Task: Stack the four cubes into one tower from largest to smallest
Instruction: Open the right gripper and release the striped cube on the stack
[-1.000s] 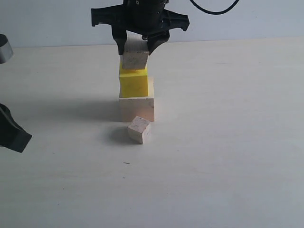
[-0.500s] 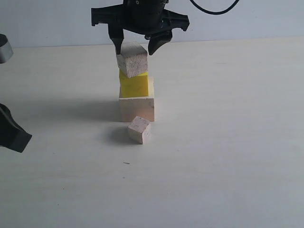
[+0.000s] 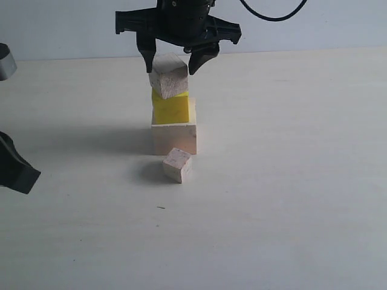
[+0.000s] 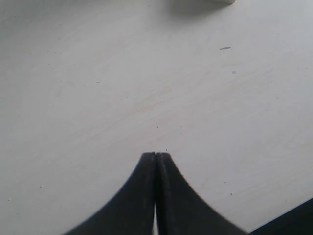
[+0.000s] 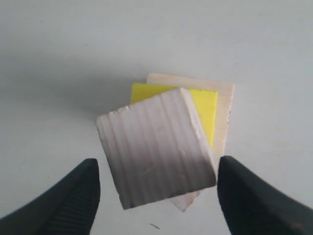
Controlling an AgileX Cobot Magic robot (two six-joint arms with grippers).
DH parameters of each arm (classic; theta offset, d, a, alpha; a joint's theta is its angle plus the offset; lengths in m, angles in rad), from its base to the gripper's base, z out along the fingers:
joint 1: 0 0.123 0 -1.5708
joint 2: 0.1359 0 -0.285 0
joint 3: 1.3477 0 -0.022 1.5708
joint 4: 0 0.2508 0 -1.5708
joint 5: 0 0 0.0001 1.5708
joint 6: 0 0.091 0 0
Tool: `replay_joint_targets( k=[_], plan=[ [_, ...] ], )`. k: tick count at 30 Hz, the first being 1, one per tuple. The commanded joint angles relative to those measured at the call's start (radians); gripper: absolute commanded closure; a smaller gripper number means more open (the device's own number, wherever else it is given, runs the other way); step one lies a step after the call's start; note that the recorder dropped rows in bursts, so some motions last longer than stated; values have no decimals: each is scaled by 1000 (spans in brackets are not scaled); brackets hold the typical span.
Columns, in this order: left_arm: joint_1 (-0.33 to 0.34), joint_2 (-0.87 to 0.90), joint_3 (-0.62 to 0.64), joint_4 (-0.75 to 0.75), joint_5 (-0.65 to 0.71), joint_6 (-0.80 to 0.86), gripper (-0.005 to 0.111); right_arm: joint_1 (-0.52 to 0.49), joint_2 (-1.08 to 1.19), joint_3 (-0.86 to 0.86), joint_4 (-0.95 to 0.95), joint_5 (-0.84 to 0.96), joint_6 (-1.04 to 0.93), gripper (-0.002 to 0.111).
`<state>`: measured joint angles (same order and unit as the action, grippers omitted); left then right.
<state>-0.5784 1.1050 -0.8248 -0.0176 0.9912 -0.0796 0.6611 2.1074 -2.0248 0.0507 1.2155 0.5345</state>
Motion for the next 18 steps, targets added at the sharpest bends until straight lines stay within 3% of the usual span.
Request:
replay_joint_targets(
  k=[1,13,18],
  plan=[
    [1,-4,2,-6,-3,1,106,2,-13,-7,39,6,-4,43],
    [1,-4,2,-6,-8,1,106,2,-13,-7,46,6,-4,43],
    [1,-4,2,-6,-98,1,106,2,-51,-7,44,6,-18,43]
  ],
)
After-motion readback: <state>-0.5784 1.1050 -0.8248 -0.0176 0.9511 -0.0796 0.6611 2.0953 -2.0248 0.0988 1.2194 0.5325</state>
